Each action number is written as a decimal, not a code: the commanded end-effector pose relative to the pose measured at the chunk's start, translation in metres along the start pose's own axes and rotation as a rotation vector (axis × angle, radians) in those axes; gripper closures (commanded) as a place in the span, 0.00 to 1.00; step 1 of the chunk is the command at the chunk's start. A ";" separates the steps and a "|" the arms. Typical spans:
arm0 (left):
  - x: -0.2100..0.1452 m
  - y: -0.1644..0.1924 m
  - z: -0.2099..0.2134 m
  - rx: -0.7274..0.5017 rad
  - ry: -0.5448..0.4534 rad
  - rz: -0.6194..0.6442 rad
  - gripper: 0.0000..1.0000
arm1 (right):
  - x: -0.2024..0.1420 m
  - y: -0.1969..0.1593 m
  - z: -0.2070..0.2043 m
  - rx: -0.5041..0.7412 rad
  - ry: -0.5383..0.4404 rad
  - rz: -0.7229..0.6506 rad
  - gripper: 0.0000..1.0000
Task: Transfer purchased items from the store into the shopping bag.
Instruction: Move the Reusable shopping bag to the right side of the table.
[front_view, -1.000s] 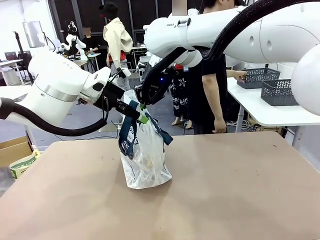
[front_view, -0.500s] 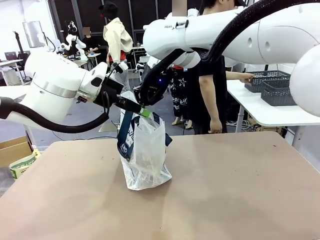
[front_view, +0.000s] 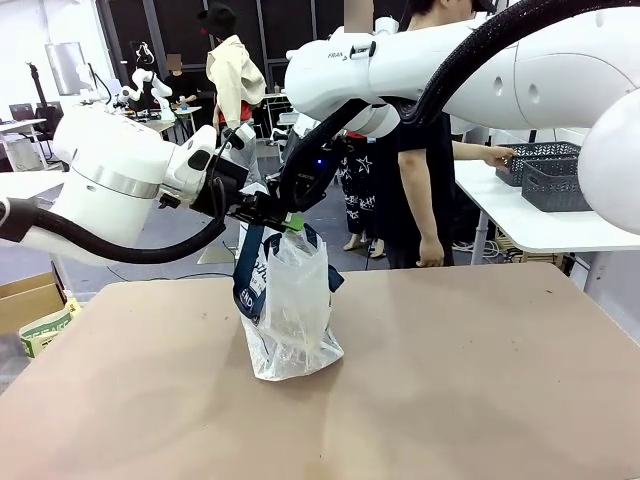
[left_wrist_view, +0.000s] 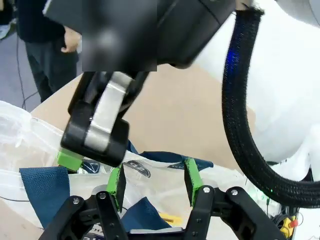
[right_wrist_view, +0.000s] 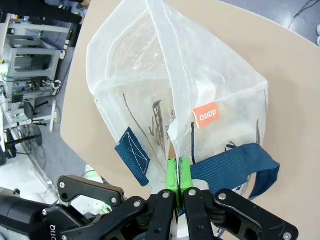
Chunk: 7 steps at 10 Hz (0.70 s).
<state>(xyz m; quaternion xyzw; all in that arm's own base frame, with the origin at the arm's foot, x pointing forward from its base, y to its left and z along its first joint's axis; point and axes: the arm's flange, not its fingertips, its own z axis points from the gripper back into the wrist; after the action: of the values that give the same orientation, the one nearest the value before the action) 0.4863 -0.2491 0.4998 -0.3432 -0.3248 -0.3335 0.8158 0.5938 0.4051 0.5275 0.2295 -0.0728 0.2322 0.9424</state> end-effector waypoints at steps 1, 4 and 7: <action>0.007 -0.006 -0.005 0.068 -0.010 0.053 0.38 | 0.006 0.004 -0.003 -0.020 -0.004 -0.014 1.00; 0.012 -0.015 -0.004 0.112 0.000 0.032 0.38 | 0.007 0.003 -0.002 -0.016 -0.004 -0.012 1.00; 0.009 -0.030 0.008 0.161 0.021 0.041 0.38 | 0.007 0.003 -0.002 -0.021 -0.002 -0.007 1.00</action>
<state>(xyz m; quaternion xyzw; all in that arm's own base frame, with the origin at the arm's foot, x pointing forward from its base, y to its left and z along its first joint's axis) 0.4759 -0.2632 0.5142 -0.2938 -0.3339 -0.3071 0.8414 0.5943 0.4050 0.5265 0.2294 -0.0723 0.2319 0.9425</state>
